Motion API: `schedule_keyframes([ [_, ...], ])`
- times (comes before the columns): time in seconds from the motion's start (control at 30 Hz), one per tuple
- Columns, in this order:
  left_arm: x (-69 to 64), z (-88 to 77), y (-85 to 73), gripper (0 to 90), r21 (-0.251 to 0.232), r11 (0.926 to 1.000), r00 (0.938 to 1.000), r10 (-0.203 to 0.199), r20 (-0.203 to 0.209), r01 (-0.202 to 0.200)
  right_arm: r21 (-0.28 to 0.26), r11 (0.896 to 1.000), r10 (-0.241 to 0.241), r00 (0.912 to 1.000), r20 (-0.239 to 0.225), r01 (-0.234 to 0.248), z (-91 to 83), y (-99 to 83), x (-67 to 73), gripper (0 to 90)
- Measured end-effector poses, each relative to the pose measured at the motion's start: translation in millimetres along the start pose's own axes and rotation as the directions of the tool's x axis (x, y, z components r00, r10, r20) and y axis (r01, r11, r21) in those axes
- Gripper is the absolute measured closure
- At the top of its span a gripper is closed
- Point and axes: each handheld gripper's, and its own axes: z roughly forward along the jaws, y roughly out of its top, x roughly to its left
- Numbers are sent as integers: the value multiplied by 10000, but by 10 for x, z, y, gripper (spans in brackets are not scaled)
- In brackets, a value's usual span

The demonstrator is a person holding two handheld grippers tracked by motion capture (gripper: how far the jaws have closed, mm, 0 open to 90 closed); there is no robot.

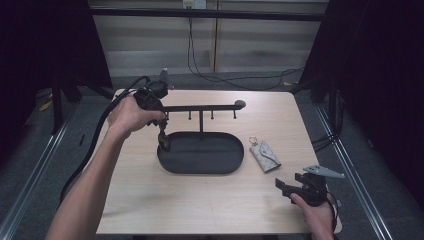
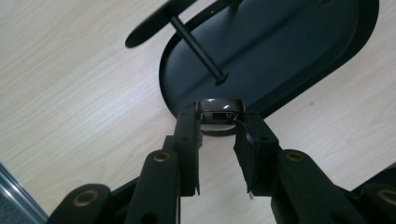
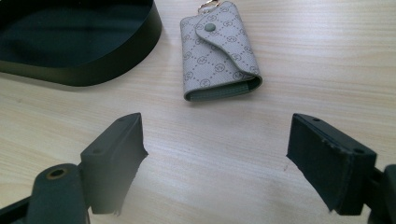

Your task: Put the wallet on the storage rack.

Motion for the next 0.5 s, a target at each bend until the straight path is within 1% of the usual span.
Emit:
schedule_keyframes([
  [0.1,-3,27,28,707,29,10000,10000,-72,-62,72,-2,10000,-2,10000,-12,2,-1,0,1,184],
  [0.2,14,59,62,707,72,9999,9999,-128,-33,129,3,10000,-8,10000,-19,8,-3,-1,2,184],
  [0.23,21,63,70,708,99,9998,9998,-152,-94,153,1,10000,-1,10000,-19,1,-4,-1,2,184],
  [0.27,24,69,74,707,95,9998,9998,-194,-38,194,-3,10000,3,10000,-19,-3,-5,-1,2,184],
  [0.33,35,75,86,707,91,9998,9998,-174,-74,175,-3,10000,15,10000,-23,-15,-3,0,0,184],
  [0.4,33,89,96,707,95,9996,9996,-269,13,269,0,10000,19,10000,-37,-19,0,0,0,184],
  [0.5,33,112,113,707,116,9996,9997,-260,40,259,-2,10000,-6,10000,-49,6,0,0,2,185],
])
